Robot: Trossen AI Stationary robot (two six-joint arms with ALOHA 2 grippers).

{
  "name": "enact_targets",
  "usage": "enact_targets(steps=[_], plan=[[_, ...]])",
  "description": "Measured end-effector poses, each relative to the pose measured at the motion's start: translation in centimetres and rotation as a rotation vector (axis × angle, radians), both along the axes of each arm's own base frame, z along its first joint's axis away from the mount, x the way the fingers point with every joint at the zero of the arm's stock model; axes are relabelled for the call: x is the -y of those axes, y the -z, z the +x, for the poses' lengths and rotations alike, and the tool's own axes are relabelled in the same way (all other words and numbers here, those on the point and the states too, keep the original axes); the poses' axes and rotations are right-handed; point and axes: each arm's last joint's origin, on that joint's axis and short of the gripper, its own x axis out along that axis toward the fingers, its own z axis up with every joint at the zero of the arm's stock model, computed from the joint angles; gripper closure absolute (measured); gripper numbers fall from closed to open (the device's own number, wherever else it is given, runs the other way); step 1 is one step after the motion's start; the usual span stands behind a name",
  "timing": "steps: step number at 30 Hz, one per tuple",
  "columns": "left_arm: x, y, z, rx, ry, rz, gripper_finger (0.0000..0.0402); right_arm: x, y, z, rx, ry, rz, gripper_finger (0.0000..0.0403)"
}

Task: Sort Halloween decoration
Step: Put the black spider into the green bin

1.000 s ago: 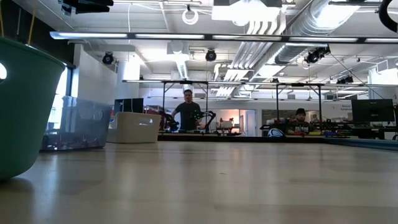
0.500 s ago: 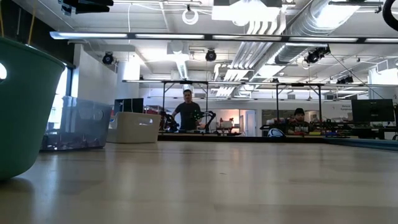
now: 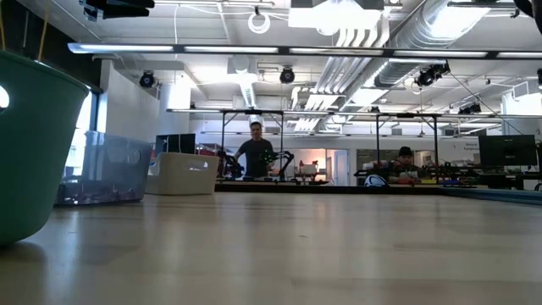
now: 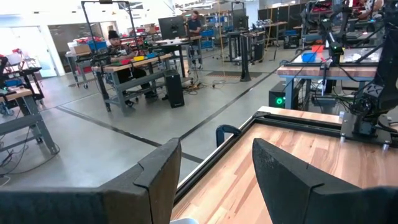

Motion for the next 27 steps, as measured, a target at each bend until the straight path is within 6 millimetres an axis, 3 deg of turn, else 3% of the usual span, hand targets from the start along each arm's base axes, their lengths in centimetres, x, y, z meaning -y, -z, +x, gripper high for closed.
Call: enact_targets(steps=[9,13,18,23,27], plan=[[0.0,0.0,0.0,0.0,0.0,0.0,0.0216,0.8,-1.4,-0.1,0.138,-0.006,-0.108,0.04],[0.0,0.0,0.0,0.0,0.0,0.0,0.0216,1.5,-1.6,0.8,0.218,-0.039,-0.183,0.04],[0.0,0.0,0.0,0.0,0.0,0.0,0.0216,2.9,-2.3,3.8,0.401,-0.206,-0.263,0.04],[0.0,0.0,0.0,0.0,0.0,0.0,0.0216,5.1,-4.4,8.1,0.719,-0.356,-0.362,0.04],[0.0,0.0,0.0,0.0,0.0,0.0,0.0216,6.7,-5.4,9.9,0.851,-0.424,-0.442,0.04]])
